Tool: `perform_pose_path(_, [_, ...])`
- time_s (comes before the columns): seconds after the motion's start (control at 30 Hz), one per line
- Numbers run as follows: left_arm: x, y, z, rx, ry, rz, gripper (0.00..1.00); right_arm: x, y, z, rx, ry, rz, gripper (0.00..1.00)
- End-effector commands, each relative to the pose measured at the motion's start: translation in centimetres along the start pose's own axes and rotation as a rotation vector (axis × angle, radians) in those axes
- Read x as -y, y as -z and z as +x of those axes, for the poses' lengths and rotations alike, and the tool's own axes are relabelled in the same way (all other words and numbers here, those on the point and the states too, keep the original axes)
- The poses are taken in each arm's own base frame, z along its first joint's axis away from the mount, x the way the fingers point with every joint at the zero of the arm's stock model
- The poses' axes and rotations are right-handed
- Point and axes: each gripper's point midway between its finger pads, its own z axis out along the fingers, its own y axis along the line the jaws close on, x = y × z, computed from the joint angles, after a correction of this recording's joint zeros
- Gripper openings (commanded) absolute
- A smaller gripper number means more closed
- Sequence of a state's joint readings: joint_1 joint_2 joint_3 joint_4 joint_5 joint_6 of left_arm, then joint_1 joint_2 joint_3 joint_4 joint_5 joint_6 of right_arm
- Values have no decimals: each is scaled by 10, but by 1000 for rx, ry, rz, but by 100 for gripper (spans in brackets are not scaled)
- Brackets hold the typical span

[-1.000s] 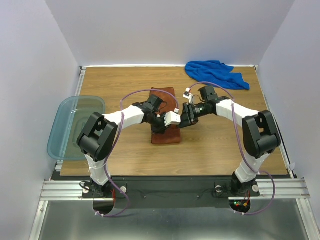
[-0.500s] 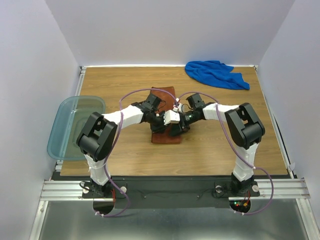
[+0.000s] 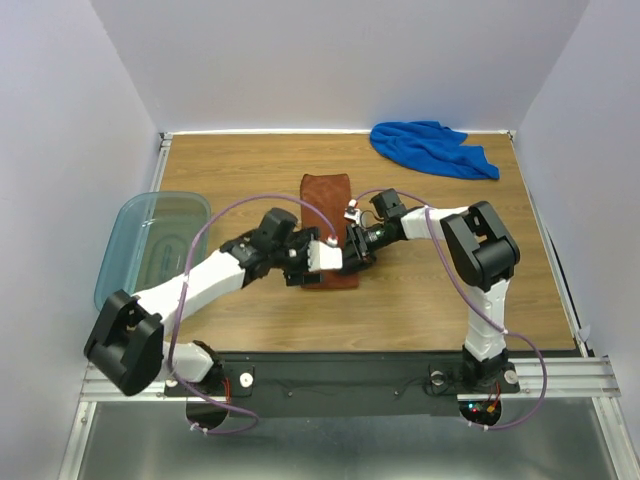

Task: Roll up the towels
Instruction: Roll the towel

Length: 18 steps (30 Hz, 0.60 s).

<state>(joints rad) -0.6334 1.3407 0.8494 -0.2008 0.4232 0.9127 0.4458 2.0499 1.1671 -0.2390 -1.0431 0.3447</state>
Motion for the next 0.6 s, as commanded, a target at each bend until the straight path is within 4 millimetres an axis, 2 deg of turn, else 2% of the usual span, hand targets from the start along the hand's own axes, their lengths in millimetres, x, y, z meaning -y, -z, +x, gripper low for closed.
perform_pose_path(0.0, [20, -7, -10, -3, -198, -44, 80, 19, -10, -5, 6, -17, 47, 45])
perform_pose_path(0.1, [37, -19, -7, -10, -247, -53, 80, 25, -12, -5, 5, -35, 61, 43])
perform_pose_path(0.13, [34, -23, -11, -4, -257, -87, 80, 26, -13, -5, 3, -38, 62, 40])
perform_pose_path(0.27, [41, -34, -15, 0, -302, -111, 80, 32, -15, -3, -2, -55, 69, 40])
perform_pose_path(0.43, [36, -51, 3, -72, -316, -153, 77, 42, -18, -1, -7, -77, 94, 35])
perform_pose_path(0.57, [42, -58, 8, -84, -323, -122, 73, 50, -19, 6, -14, -88, 115, 35])
